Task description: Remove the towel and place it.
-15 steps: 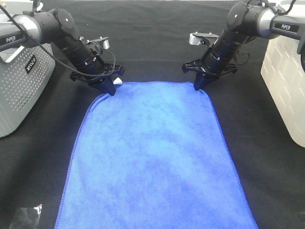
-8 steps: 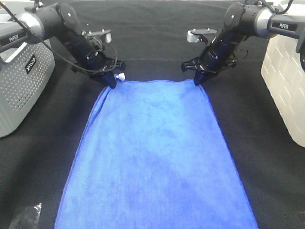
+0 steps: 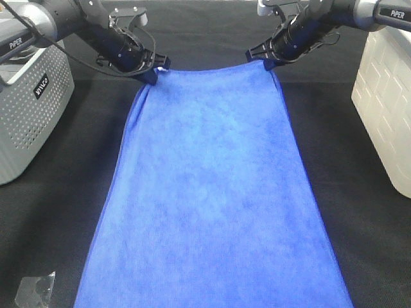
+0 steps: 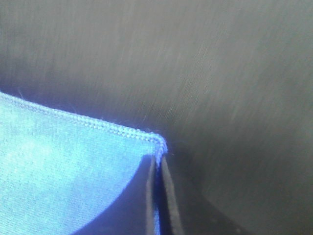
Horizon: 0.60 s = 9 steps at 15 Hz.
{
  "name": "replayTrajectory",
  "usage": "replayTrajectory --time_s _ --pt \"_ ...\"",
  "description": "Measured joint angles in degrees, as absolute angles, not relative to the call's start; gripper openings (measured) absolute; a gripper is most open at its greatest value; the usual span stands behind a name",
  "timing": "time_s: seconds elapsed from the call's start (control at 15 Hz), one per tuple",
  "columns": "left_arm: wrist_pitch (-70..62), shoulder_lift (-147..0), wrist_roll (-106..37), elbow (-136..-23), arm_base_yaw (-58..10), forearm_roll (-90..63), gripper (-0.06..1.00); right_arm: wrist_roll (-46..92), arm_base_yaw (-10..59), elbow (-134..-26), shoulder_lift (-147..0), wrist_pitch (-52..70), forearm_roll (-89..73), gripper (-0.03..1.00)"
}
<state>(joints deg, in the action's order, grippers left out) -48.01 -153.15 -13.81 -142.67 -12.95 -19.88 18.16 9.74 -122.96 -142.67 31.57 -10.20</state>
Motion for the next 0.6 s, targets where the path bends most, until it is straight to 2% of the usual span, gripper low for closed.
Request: replayTrajectory --time_s 0.4,0.6 --pt "-33.3 -153.2 -17.0 -142.7 -12.9 -19.7 0.00 18.4 9.7 -122.8 -142.7 21.3 -8.4 0.00" --pt "-32.9 -153.3 -17.9 -142.7 -12.9 -19.3 0.00 18.4 9.7 -122.8 -142.7 19.7 -8.4 0.00"
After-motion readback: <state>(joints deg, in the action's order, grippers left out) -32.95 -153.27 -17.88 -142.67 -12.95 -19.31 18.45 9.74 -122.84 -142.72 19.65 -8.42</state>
